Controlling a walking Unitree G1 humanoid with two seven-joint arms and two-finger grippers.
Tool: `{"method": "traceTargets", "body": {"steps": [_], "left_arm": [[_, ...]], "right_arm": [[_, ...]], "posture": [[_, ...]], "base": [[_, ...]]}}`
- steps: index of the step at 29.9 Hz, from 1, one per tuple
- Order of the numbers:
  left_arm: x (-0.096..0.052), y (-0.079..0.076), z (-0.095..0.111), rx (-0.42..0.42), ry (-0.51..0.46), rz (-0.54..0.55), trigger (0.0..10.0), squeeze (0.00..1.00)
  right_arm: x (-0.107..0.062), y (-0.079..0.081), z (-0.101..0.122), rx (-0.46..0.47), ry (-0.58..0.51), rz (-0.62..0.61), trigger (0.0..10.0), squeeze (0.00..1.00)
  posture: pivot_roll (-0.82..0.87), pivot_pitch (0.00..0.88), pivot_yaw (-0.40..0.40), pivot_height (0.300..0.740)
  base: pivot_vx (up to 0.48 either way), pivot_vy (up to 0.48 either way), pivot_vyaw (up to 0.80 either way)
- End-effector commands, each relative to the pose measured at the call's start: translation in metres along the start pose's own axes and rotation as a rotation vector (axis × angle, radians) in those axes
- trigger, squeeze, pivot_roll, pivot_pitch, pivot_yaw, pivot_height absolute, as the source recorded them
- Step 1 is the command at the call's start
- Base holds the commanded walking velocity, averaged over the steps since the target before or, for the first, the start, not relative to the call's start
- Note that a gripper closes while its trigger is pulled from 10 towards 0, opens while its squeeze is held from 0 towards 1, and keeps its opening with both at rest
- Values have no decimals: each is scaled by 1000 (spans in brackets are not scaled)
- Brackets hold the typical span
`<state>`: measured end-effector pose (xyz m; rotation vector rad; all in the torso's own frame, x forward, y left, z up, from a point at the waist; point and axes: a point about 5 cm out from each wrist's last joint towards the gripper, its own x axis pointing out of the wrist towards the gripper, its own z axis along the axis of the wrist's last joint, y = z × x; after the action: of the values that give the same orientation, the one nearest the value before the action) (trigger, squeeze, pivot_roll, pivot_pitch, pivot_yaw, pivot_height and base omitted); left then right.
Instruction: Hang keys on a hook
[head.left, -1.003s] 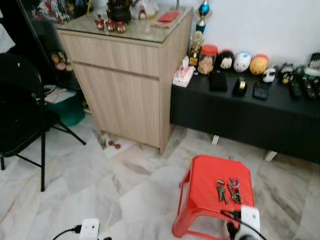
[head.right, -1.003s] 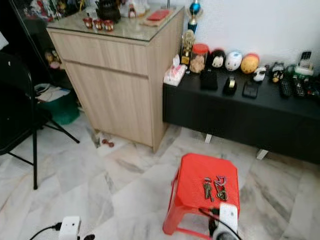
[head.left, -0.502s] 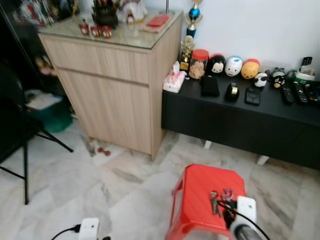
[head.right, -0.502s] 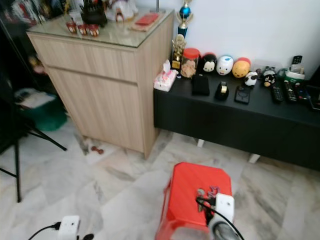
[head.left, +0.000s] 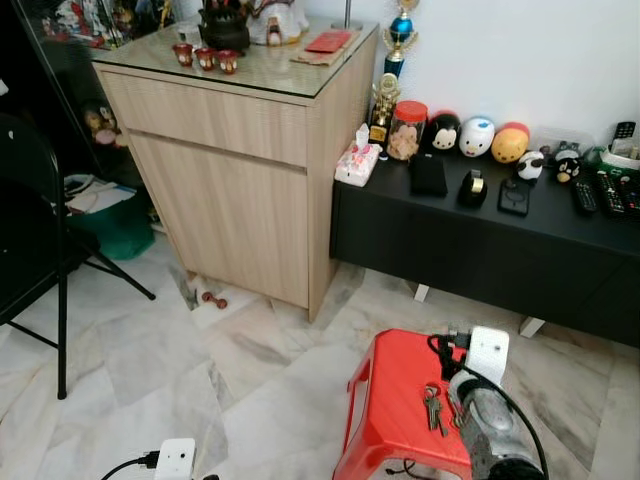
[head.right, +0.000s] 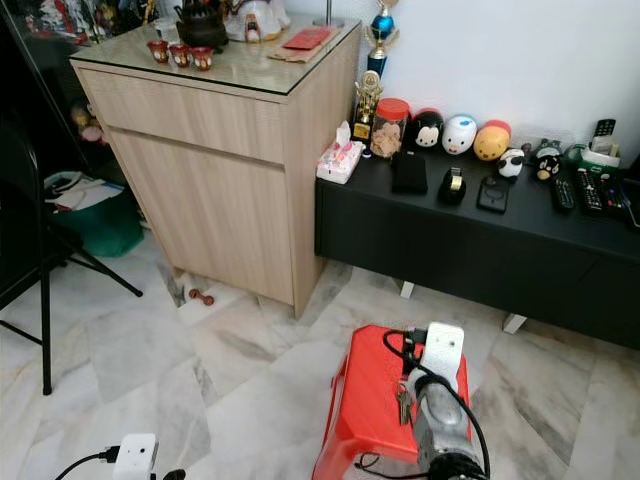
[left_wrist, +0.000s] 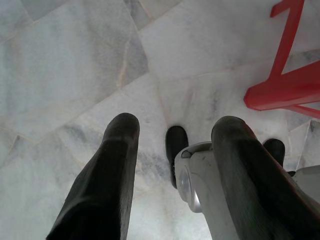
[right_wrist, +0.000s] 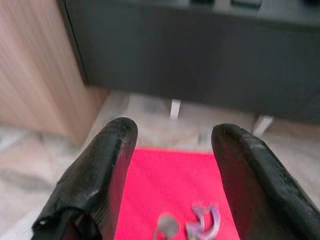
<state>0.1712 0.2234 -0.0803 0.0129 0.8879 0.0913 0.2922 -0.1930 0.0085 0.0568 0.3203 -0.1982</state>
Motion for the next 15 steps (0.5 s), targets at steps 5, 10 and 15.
{"method": "traceTargets", "body": {"steps": [5,10,15], "left_arm": [[-1,3,-1,5,0,12,10000,0],[0,3,0,1,-5,13,10000,0],[0,3,1,-3,-4,11,10000,0]], "right_arm": [[0,3,1,-2,-9,-21,10000,0],[1,9,4,9,-12,3,10000,0],[3,17,7,6,-14,27,10000,0]], "posture": [[112,63,-40,740],[114,68,-41,710],[113,73,-40,680]], "base": [[0,0,0],[0,0,0],[0,0,0]]}}
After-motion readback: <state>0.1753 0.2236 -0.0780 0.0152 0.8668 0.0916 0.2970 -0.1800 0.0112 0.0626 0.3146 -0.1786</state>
